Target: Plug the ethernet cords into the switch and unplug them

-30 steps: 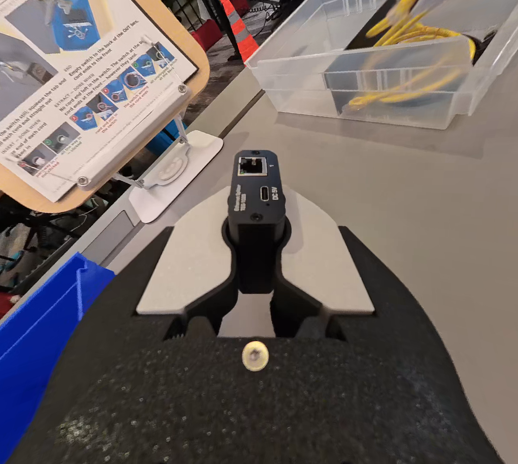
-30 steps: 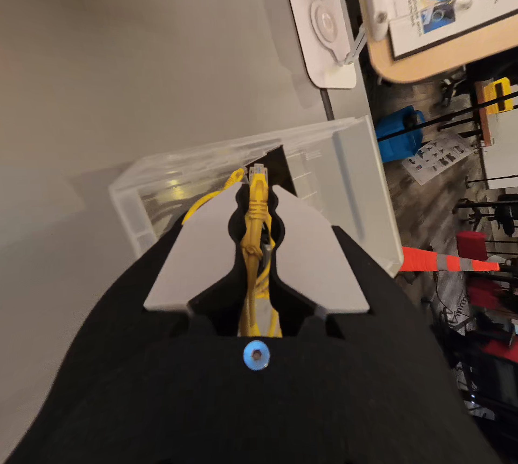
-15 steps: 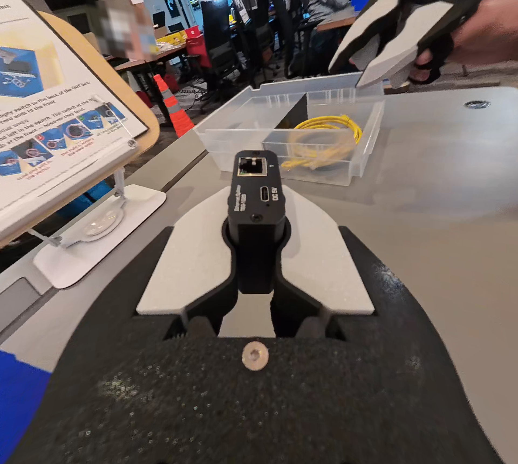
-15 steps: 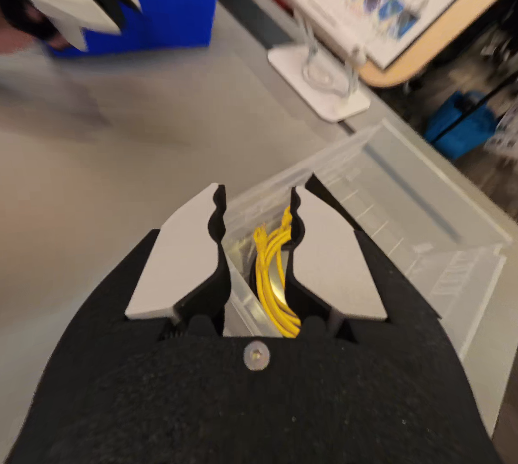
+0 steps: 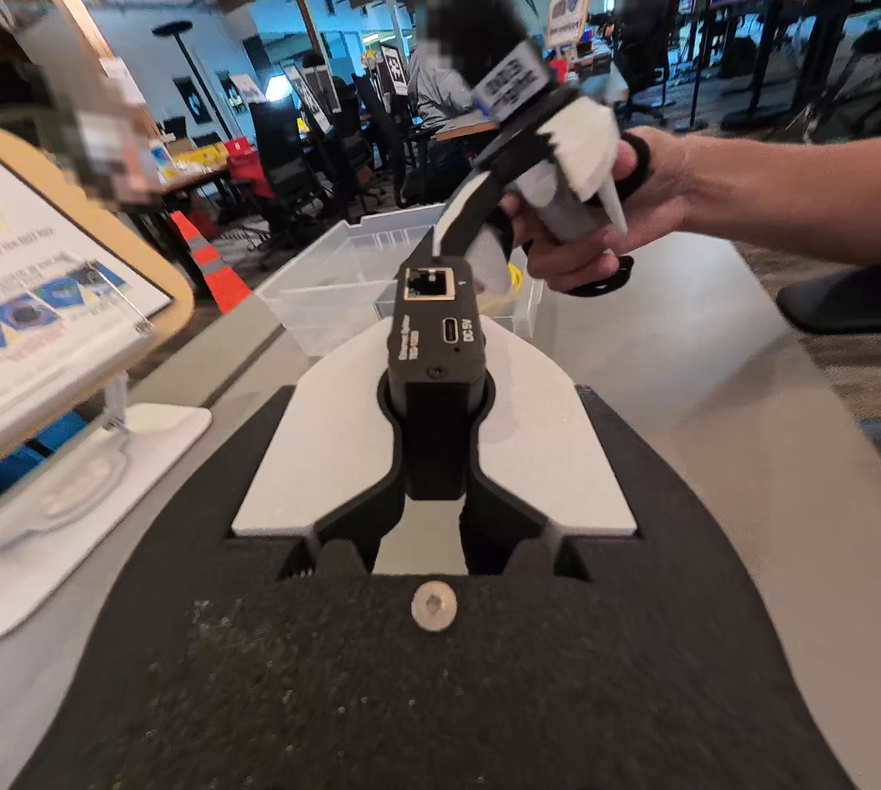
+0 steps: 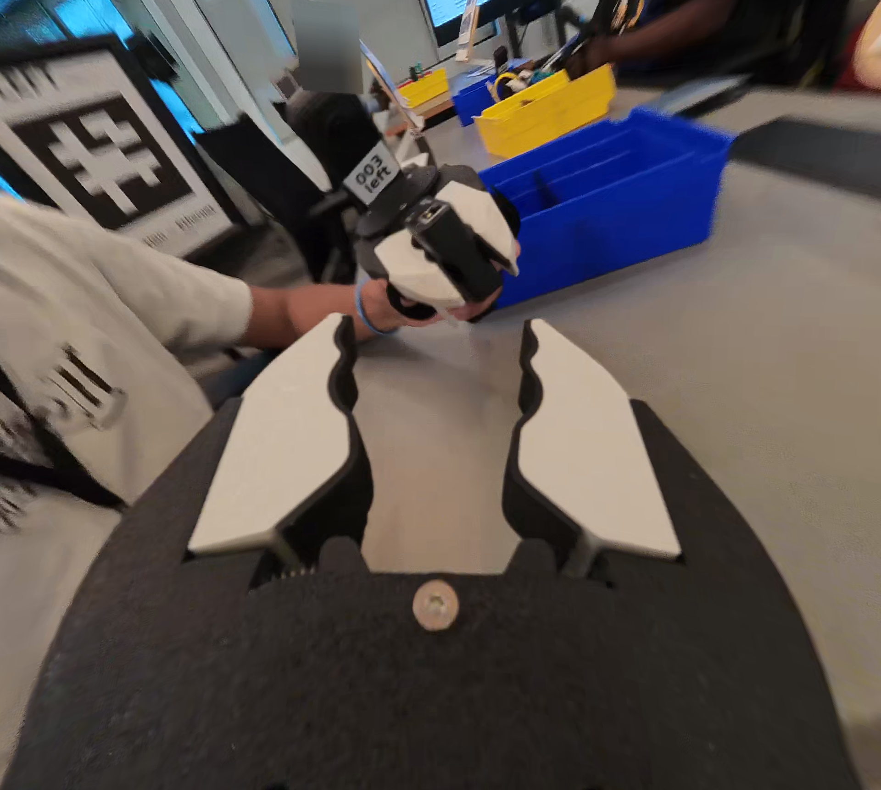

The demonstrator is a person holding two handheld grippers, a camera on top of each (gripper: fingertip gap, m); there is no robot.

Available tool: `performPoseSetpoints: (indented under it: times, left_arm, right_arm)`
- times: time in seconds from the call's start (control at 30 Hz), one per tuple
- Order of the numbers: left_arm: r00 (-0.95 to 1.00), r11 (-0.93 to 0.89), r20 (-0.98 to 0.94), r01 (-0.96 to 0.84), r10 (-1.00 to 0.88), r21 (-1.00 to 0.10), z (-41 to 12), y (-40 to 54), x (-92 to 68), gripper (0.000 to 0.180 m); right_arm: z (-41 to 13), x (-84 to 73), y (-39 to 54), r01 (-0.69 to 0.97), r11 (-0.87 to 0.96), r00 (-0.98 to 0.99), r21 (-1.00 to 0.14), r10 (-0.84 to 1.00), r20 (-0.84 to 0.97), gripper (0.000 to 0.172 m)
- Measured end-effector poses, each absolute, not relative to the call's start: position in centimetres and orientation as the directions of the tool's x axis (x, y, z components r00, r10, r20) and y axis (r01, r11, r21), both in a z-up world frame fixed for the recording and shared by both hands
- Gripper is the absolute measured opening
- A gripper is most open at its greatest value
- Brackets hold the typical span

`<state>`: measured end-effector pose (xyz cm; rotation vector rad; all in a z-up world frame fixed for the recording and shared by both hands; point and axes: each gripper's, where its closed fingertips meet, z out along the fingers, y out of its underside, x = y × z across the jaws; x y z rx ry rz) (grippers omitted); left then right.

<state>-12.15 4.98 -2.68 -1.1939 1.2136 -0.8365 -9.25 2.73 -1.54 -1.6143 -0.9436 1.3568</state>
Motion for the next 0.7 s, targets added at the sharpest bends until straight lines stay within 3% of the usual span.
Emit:
performPoseSetpoints:
  times: [0.13,0.23,0.47,0.6,0.7]
  left_arm:
    - [0.190,0.443,-0.462,-0.135,-0.866,-0.887,-2.5,4.2,-11.8,0.025]
    - [0.164,0.530,-0.567,-0.221,-0.807,-0.819,-3.7,4.0,-11.4,0.026]
    - [0.149,0.577,-0.636,-0.305,-0.757,-0.758,-5.1,4.4,-11.0,0.026]
    - [0.151,0.585,-0.649,-0.318,-0.746,-0.746,-5.5,4.6,-10.8,0.025]
    - [0.158,0.590,-0.661,-0.334,-0.734,-0.735,-5.8,4.8,-10.7,0.025]
  right_arm:
    - [-3.1,-13.6,3.1,0.064,-0.694,-0.002,-0.717,0.718,-0.696,0.077]
    - [-3.5,-15.6,2.5,0.090,-0.764,-0.099,-0.639,0.632,-0.769,0.084]
    - [-4.0,-16.9,2.0,0.065,-0.776,-0.118,-0.628,0.619,-0.777,0.085]
    - [-4.8,-16.6,2.5,0.031,-0.781,-0.116,-0.624,0.618,-0.778,0.066]
    - [-5.2,-16.4,2.6,0.028,-0.764,-0.111,-0.644,0.638,-0.762,0.066]
